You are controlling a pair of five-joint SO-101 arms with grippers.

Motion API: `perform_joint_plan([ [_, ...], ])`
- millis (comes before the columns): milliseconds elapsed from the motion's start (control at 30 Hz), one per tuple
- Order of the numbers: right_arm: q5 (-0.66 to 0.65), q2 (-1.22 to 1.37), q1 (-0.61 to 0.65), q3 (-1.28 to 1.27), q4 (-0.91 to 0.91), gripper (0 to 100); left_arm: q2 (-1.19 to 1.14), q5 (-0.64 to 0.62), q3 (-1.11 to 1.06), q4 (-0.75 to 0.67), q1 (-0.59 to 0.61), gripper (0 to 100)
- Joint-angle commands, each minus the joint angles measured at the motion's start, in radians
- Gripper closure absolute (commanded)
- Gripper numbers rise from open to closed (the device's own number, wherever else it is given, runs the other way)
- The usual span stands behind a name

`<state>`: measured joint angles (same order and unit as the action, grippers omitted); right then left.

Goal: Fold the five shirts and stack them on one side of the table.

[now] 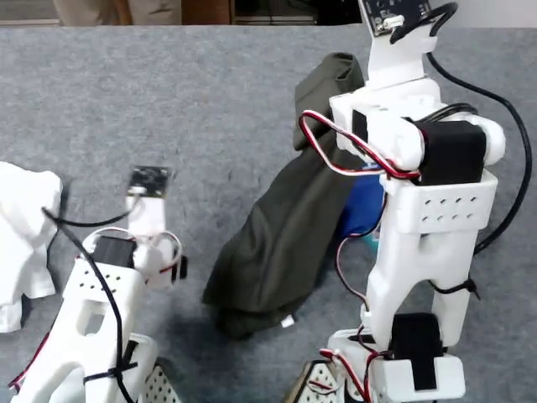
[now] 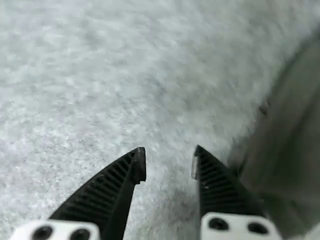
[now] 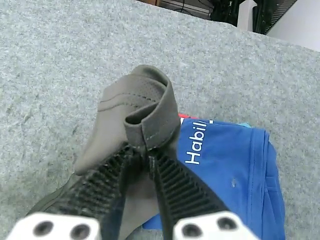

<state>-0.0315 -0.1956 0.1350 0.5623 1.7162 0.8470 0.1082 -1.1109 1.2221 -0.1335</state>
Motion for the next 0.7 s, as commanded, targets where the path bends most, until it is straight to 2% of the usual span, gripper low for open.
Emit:
perform_joint_plan([
  [0, 0.000, 0.027, -0.012, 0.008, -0.037, 99.4, 0.013, 0.025, 0.028, 0.072, -0.112, 79],
  [200, -0.003, 0.114, -0.015, 0.016, -0.041, 99.4, 0.013, -0.003, 0.135, 0.172, -0.238, 74],
  [333, -0.005, 0.153, -0.013, 0.010, -0.072, 99.4, 0.012, -0.020, 0.147, 0.170, -0.361, 74],
  [467, -0.006, 0.177, -0.012, 0.015, -0.089, 99.4, 0.004, -0.025, 0.066, 0.064, -0.430, 74],
  [667, -0.008, 0.183, -0.012, 0.015, -0.091, 99.4, 0.004, -0.025, -0.120, -0.138, -0.344, 74],
])
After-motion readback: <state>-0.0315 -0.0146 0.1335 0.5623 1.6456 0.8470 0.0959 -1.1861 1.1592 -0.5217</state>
